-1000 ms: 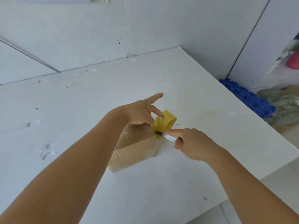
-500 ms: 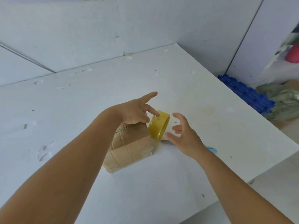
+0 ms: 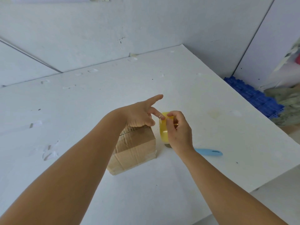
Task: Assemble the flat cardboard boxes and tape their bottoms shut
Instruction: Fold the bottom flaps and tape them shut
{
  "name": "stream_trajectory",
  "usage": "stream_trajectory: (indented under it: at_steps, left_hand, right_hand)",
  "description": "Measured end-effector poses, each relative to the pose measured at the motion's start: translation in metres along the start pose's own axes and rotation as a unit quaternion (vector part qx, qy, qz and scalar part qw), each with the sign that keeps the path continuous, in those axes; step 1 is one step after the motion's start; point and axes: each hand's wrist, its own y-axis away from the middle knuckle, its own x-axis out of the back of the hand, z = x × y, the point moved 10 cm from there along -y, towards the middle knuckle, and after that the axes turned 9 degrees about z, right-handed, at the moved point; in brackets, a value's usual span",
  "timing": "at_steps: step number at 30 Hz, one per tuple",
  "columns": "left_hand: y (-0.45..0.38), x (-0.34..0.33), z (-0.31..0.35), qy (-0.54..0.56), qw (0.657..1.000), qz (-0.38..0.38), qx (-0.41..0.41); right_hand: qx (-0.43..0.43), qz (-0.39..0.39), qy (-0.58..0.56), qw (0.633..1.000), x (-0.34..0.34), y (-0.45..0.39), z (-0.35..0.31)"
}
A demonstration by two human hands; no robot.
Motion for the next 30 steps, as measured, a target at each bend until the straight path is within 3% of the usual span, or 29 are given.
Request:
stream_trajectory:
  at_steps: [7, 13, 17, 25, 30]
  left_hand:
    - [0.001, -0.002, 0.0, 0.003, 1.0, -0.009, 0.001]
    - [-0.001, -0.001, -0.003, 0.009, 1.0, 0.008, 0.005]
    - [-0.001, 0.002, -0.004, 0.011, 1.0, 0.027, -0.003]
    - [0.002, -0.001, 0.0, -0.015, 0.999, 0.041, -0.012]
    - [0.005, -0.001, -0.002, -0.023, 0.998, 0.06, -0.01]
  right_hand:
    - [0.069, 0.03, 0.069, 0.995, 0.017, -0.014, -0.008]
    - [0.034, 0.098, 0.126, 0.987, 0.058, -0.057, 0.011]
    - [0.086, 0.043, 0.201, 0.975, 0.048, -0.058, 0.021]
    - [0.145, -0.124, 0.355, 0.915, -0.001, -0.036, 0.052]
    - [0.112, -0.141, 0.353, 0.918, -0.009, -0.031, 0.063]
